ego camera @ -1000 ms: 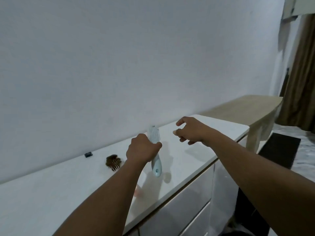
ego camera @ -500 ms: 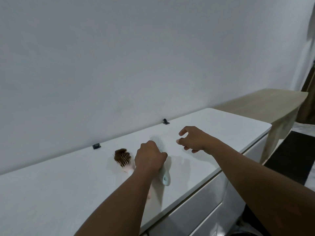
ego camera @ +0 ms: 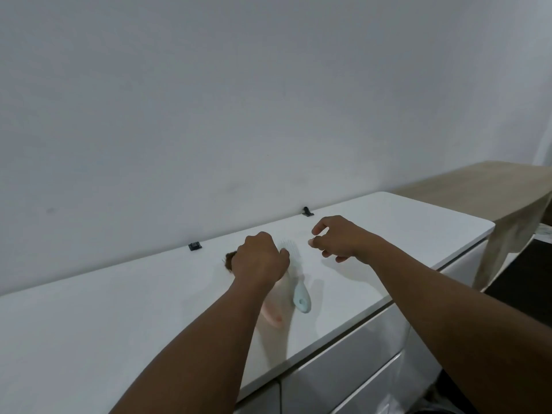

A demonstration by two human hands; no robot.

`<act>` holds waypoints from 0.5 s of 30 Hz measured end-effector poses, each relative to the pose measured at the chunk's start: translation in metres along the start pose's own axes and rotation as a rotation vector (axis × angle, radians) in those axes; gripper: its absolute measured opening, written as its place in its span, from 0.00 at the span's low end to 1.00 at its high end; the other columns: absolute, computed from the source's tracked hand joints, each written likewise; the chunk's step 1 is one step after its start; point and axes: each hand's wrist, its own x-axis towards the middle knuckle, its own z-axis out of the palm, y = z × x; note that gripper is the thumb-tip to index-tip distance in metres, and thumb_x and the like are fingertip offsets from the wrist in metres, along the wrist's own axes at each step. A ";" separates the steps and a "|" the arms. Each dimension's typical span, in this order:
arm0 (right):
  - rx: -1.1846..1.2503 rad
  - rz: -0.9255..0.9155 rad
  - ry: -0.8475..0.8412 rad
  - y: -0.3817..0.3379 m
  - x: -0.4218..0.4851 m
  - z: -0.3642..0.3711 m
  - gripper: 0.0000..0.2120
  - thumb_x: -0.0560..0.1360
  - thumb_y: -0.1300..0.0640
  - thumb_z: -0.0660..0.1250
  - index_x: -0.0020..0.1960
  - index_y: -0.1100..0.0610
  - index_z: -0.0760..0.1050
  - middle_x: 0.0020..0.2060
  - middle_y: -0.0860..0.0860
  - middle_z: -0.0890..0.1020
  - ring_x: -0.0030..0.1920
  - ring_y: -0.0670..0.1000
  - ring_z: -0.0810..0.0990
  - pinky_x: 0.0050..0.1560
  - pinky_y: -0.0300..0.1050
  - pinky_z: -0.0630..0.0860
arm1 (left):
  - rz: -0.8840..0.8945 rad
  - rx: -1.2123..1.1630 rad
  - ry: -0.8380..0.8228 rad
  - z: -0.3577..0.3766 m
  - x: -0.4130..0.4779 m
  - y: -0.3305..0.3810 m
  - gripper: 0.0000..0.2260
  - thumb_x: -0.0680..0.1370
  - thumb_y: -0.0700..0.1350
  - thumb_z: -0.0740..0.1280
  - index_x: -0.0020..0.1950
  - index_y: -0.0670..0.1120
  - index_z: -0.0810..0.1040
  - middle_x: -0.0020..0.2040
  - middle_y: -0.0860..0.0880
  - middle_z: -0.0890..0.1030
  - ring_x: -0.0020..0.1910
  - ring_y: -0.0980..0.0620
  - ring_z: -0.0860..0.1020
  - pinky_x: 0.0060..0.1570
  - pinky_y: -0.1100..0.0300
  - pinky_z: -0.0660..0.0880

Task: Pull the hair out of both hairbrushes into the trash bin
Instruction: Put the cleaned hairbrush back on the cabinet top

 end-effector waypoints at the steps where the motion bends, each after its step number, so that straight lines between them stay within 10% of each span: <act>1: 0.003 -0.012 -0.001 -0.005 -0.002 0.001 0.17 0.76 0.51 0.69 0.62 0.54 0.73 0.53 0.55 0.83 0.48 0.51 0.83 0.45 0.47 0.78 | -0.017 0.026 0.015 -0.006 -0.002 -0.005 0.16 0.78 0.56 0.63 0.56 0.44 0.76 0.55 0.45 0.80 0.54 0.41 0.80 0.44 0.56 0.70; 8: 0.002 -0.073 -0.045 -0.029 -0.019 0.019 0.16 0.76 0.51 0.69 0.62 0.54 0.73 0.49 0.52 0.80 0.46 0.51 0.81 0.45 0.47 0.77 | -0.121 0.122 -0.104 -0.015 -0.015 -0.044 0.26 0.69 0.65 0.69 0.60 0.50 0.77 0.55 0.50 0.81 0.54 0.45 0.82 0.47 0.56 0.75; 15: -0.009 -0.065 -0.050 -0.029 -0.022 0.026 0.14 0.76 0.51 0.69 0.59 0.54 0.74 0.44 0.49 0.78 0.43 0.50 0.80 0.43 0.46 0.76 | -0.214 -0.115 -0.140 -0.004 -0.023 -0.052 0.22 0.68 0.52 0.69 0.59 0.47 0.76 0.48 0.51 0.80 0.44 0.47 0.81 0.40 0.58 0.73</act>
